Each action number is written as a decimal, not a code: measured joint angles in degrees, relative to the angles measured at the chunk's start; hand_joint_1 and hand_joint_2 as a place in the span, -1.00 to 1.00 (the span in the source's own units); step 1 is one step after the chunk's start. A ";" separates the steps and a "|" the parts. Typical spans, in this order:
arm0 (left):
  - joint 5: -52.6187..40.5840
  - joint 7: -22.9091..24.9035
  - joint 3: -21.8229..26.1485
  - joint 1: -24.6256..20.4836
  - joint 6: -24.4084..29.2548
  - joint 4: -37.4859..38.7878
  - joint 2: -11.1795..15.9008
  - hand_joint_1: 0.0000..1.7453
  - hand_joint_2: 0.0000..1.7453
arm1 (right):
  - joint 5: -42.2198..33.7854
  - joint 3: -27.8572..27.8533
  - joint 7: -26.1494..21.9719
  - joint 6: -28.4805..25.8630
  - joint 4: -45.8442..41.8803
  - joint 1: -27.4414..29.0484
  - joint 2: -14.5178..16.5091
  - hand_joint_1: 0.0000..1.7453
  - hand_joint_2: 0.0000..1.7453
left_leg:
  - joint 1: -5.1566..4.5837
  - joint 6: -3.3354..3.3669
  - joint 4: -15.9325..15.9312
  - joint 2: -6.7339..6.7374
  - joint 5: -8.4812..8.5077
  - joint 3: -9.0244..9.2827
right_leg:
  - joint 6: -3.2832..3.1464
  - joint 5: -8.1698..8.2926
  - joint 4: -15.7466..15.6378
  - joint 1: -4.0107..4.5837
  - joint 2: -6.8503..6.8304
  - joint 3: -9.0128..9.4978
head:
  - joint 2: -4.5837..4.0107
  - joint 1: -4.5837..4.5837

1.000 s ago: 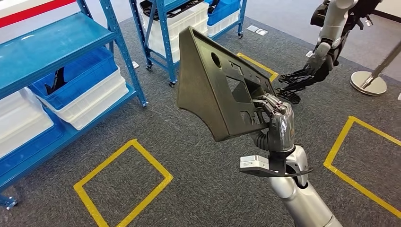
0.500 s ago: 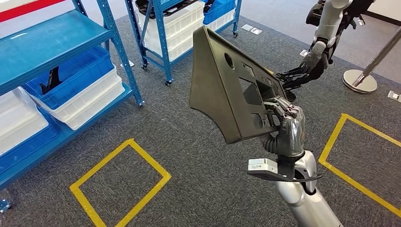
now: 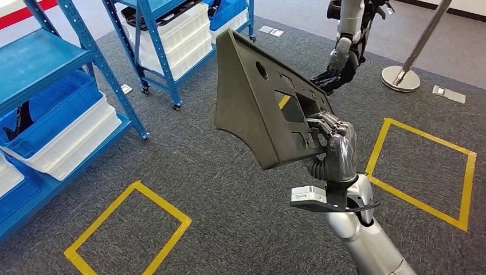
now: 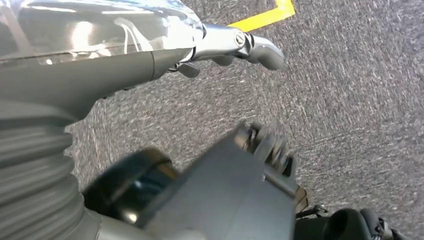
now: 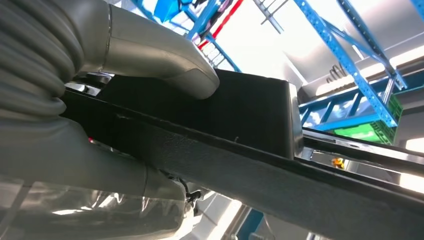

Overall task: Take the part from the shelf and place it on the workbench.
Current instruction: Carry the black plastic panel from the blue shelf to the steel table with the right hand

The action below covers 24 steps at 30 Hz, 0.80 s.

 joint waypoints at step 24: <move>0.16 -0.21 0.00 -0.14 -0.02 0.00 -0.20 -1.00 1.00 | 0.25 -0.03 -0.12 -0.09 -0.02 0.08 0.06 1.00 1.00 | 0.13 -0.76 4.48 2.04 -4.46 -1.70 | 0.05 0.00 -0.01 -0.31 -2.39 -0.40 | 0.00 1.12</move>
